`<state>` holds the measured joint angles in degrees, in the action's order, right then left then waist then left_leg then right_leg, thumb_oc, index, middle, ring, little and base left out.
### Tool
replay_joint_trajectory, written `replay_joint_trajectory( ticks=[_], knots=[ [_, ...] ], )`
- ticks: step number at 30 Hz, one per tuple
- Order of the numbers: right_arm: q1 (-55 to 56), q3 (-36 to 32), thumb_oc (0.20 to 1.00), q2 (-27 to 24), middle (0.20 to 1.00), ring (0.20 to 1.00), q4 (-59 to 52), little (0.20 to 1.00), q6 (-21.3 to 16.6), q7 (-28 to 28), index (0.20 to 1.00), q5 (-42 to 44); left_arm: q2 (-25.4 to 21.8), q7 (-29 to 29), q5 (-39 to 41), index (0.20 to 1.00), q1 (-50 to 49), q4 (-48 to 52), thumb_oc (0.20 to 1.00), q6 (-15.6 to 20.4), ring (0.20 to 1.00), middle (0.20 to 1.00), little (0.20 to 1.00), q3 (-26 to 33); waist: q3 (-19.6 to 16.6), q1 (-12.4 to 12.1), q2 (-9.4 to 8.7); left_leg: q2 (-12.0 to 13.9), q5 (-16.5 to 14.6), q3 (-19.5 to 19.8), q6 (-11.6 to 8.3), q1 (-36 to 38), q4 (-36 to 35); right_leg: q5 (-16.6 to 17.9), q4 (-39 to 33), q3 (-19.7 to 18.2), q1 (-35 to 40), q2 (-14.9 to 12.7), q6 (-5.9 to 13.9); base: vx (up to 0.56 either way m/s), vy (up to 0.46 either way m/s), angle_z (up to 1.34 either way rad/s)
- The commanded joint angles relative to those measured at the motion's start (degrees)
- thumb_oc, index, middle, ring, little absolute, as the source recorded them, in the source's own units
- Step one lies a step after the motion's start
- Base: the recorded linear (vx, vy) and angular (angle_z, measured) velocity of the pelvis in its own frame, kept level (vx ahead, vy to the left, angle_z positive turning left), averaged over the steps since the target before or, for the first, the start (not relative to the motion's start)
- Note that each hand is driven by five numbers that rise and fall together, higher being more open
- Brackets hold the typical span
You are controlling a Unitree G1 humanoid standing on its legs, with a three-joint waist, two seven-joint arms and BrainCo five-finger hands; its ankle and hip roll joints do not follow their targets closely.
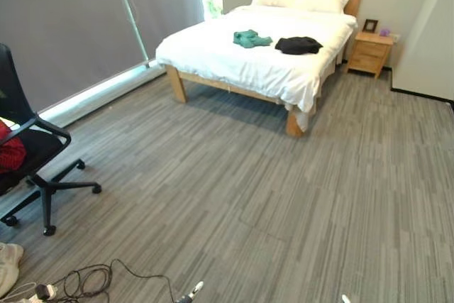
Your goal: Pick up bed clothes into laundry basket.
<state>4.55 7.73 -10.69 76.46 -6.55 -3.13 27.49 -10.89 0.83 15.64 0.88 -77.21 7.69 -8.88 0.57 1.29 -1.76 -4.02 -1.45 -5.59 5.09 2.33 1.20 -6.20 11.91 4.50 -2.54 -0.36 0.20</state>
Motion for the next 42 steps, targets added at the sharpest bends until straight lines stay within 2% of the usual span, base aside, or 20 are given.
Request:
replay_joint_trajectory(
  ticks=[1,5,7,9,10,13,14,17,18,24,27,29,35,38,42],
  knots=[
    [-2.5,2.5,1.0,-0.6,1.0,1.0,0.4,1.0,-1.2,-0.4,1.0,-2.5,1.6,-0.2,0.2,1.0,4.6,-1.2,1.0,2.1,1.0,1.0,1.0,-0.1,1.5,0.4,-0.46,5.5,1.7,1.9,-6.43,3.3,-6.2,6.1,-12.3,-2.2,7.4,-4.2,6.27,0.0,0.0,0.0],
    [-2.3,1.5,1.0,-0.8,1.0,1.0,2.1,1.0,-1.2,0.1,1.0,-2.4,1.8,-0.8,3.6,1.0,4.8,-1.8,1.0,2.2,1.0,1.0,1.0,1.6,1.3,0.2,-0.71,5.4,1.3,1.8,-6.32,3.6,-6.2,6.1,-12.8,-2.4,7.7,-4.3,6.38,0.02,0.017,-0.04],
    [-1.5,-2.9,1.0,-1.2,1.0,1.0,-2.7,1.0,-3.0,0.5,1.0,7.6,2.1,-1.6,10.9,1.0,4.7,-1.1,1.0,2.6,1.0,1.0,1.0,4.5,1.5,0.9,-0.69,5.3,1.0,1.4,-6.3,4.1,-6.2,6.1,-12.9,-2.8,8.0,-4.4,6.57,0.04,0.03,-0.03],
    [-1.2,-4.7,1.0,-1.2,1.0,1.0,-3.9,1.0,-3.5,0.9,1.0,10.3,2.3,-1.9,12.6,1.0,5.0,-0.5,1.0,2.8,1.0,1.0,1.0,4.9,1.3,1.2,-0.6,5.4,1.1,1.2,-6.37,4.0,-6.2,6.2,-13.0,-3.1,7.7,-4.3,6.63,0.01,0.026,-0.07],
    [-1.0,-7.8,1.0,-1.5,1.0,1.0,-5.1,1.0,-4.3,1.7,1.0,15.4,2.3,-2.4,14.4,1.0,5.2,2.1,1.0,3.5,1.0,1.0,1.0,4.5,1.3,1.7,-0.4,5.4,0.9,0.9,-6.41,4.1,-6.2,6.2,-13.0,-3.4,7.7,-4.3,6.75,0.0,0.04,-0.15],
    [-0.4,-12.0,1.0,-3.2,1.0,1.0,-18.2,1.0,-8.0,2.8,1.0,22.0,-0.6,-4.9,9.1,1.0,5.8,14.9,1.0,4.9,1.0,1.0,1.0,-0.8,1.7,2.9,0.4,5.4,1.0,0.4,-6.44,3.9,-6.2,6.6,-12.9,-4.1,7.0,-4.4,7.17,-0.01,0.057,-0.14],
    [0.4,-12.2,1.0,-3.4,1.0,1.0,-22.7,1.0,-9.1,3.1,1.0,21.7,-2.0,-5.1,8.5,1.0,5.4,19.8,1.0,5.1,1.0,1.0,1.0,-1.4,1.8,3.0,0.53,5.4,1.0,0.2,-6.46,3.8,-6.2,6.7,-12.8,-4.2,6.7,-4.3,7.24,-0.02,0.042,-0.08],
    [0.7,-12.1,1.0,-3.9,1.0,1.0,-27.2,1.0,-9.6,3.3,1.0,21.3,-3.9,-5.3,9.2,1.0,5.0,24.1,1.0,5.4,1.0,1.0,1.0,-1.3,1.8,3.1,0.51,5.4,1.1,-0.1,-6.47,3.8,-6.2,6.8,-12.6,-4.5,6.5,-4.4,7.31,-0.02,0.026,-0.04],
    [0.8,-11.5,1.0,-4.8,1.0,1.0,-33.5,1.0,-9.9,3.7,1.0,19.2,-5.9,-6.1,8.6,1.0,5.5,30.2,1.0,5.6,1.0,1.0,1.0,-0.8,2.0,3.2,0.35,5.4,1.1,-0.3,-6.4,3.8,-6.2,7.0,-12.7,-4.8,6.3,-4.4,7.31,-0.01,0.019,-0.05],
    [3.8,-10.2,1.0,-5.8,1.0,1.0,-44.9,1.0,-8.2,2.9,1.0,13.2,-7.0,-5.4,8.1,1.0,4.0,43.8,1.0,4.5,1.0,1.0,1.0,-1.2,2.5,2.8,0.31,5.0,1.1,-0.1,-6.0,3.6,-6.2,7.4,-12.9,-4.6,6.3,-4.8,7.49,0.0,0.018,-0.07],
    [4.7,-9.4,1.0,-6.2,1.0,1.0,-46.0,1.0,-7.5,3.0,1.0,9.3,-7.1,-4.9,7.7,1.0,3.3,45.4,1.0,4.3,1.0,1.0,1.0,-1.3,2.7,2.6,0.28,4.9,1.1,0.2,-5.83,3.5,-6.2,7.4,-12.9,-4.4,6.4,-5.0,7.57,0.0,0.0,0.0],
    [6.4,-7.8,1.0,-7.0,1.0,1.0,-50.0,1.0,-6.1,3.6,1.0,0.3,-6.7,-4.6,7.3,1.0,2.2,46.9,1.0,4.0,1.0,1.0,1.0,-0.3,3.0,2.4,0.21,4.7,1.0,0.2,-5.69,3.5,-6.2,7.4,-13.1,-4.4,6.4,-5.1,7.65,0.0,0.0,0.0],
    [7.8,-6.2,1.0,-10.1,1.0,1.0,-56.0,1.0,-4.7,1.7,1.0,-9.0,-8.7,-4.2,2.7,1.0,0.6,50.8,1.0,3.7,1.0,1.0,1.0,1.0,4.2,2.1,-0.15,4.4,0.8,0.1,-5.4,3.0,-6.2,7.4,-13.0,-4.5,5.9,-5.6,8.05,0.01,0.022,-0.01],
    [7.2,-6.5,1.0,-12.3,1.0,1.0,-58.9,1.0,-5.0,1.6,1.0,-13.1,-10.9,-4.0,-3.3,1.0,0.2,53.0,1.0,3.9,1.0,1.0,1.0,1.4,4.6,1.9,-0.37,4.0,0.5,0.0,-5.06,2.7,-6.2,7.8,-13.2,-5.2,5.5,-5.9,8.51,0.02,0.043,-0.02],
    [4.3,-6.4,1.0,-12.6,1.0,1.0,-59.3,1.0,-5.3,2.6,1.0,-12.8,-11.5,-5.7,-2.9,1.0,1.4,53.3,1.0,4.8,1.0,1.0,1.0,2.2,5.4,1.5,-0.37,3.4,0.2,-0.8,-4.33,2.0,-6.2,8.4,-12.5,-6.2,3.8,-6.6,9.31,0.01,0.071,-0.07]
  ],
)
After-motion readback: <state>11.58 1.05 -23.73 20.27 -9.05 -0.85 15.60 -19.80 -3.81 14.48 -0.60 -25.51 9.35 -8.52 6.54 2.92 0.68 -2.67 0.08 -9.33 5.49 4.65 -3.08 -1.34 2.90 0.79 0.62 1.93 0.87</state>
